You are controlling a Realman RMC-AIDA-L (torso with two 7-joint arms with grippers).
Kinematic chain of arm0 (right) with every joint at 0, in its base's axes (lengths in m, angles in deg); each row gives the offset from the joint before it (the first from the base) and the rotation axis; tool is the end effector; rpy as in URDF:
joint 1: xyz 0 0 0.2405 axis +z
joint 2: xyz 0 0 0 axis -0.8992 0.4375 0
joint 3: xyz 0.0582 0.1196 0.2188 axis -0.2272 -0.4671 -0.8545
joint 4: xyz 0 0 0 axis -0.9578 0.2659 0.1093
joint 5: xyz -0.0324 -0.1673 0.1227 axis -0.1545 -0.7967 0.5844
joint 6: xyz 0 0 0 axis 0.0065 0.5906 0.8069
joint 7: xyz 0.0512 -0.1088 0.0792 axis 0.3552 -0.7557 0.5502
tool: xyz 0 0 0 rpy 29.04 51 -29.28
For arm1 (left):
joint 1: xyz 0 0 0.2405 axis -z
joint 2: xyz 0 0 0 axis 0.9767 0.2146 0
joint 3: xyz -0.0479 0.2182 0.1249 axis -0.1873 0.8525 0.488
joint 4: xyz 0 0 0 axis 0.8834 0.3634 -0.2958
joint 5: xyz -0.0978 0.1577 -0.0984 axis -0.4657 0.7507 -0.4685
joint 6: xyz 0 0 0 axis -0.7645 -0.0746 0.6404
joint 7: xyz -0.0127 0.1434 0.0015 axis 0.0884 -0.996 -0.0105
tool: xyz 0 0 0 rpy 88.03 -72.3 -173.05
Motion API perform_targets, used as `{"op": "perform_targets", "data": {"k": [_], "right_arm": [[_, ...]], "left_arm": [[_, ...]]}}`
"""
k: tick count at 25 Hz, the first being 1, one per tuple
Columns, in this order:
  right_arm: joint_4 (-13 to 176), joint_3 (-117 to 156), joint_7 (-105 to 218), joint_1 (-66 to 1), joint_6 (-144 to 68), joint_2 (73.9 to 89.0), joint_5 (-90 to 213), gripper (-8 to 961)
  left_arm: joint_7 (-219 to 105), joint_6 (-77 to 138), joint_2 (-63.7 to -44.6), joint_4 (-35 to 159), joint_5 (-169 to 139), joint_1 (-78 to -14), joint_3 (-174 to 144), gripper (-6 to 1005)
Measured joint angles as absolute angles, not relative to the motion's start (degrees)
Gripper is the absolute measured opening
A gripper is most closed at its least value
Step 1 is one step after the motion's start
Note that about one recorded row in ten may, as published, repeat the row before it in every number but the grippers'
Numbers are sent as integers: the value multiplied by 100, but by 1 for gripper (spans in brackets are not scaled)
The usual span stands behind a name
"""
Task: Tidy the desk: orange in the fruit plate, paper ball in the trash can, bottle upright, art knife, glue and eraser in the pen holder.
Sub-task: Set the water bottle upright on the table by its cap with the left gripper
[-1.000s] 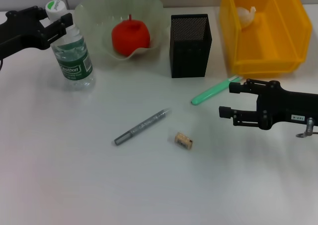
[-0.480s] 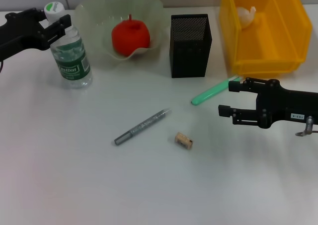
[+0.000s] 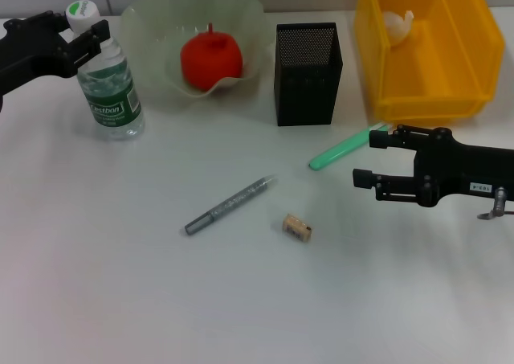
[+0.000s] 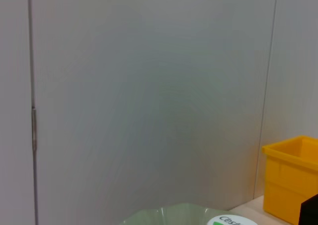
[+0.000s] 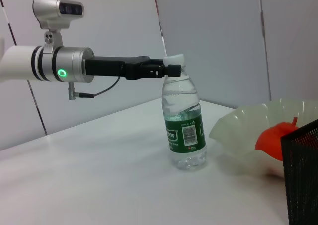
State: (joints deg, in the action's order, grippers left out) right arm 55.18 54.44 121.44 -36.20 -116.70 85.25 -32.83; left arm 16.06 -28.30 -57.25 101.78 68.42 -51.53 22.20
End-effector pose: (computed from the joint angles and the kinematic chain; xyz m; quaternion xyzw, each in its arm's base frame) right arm 0.2859 0.3155 -0.0066 -0.9382 0.1869 0.2483 0.1521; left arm -0.2905 0.3767 0.0553 -0.8582 -0.2255 -0.2597 0.3812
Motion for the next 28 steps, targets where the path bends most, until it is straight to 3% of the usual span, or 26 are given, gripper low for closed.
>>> {"op": "perform_targets", "data": {"k": [14,19,24,28], "right_arm": [[5518,5442,12166,-3610,-11661,8525,-3272,764],[5519,5448,12166,-3610,-11662,8525,-3272,764],[5518,5458,12166,-3598,-11661,8525,-3275,763],[5519,5456,12165,-3591,-11661,8525,-3270,763]], "left_arm": [[1553,-2746,-5734,10122,6771,-5143,2220,451],[1554,-2764,-5733,10123,6759,-5144,2220,672],[1615,-2920,-5690,10161,6548,-5179,2221,799],[1723,-3586,-5455,10198,5559,-5377,2212,837]]}}
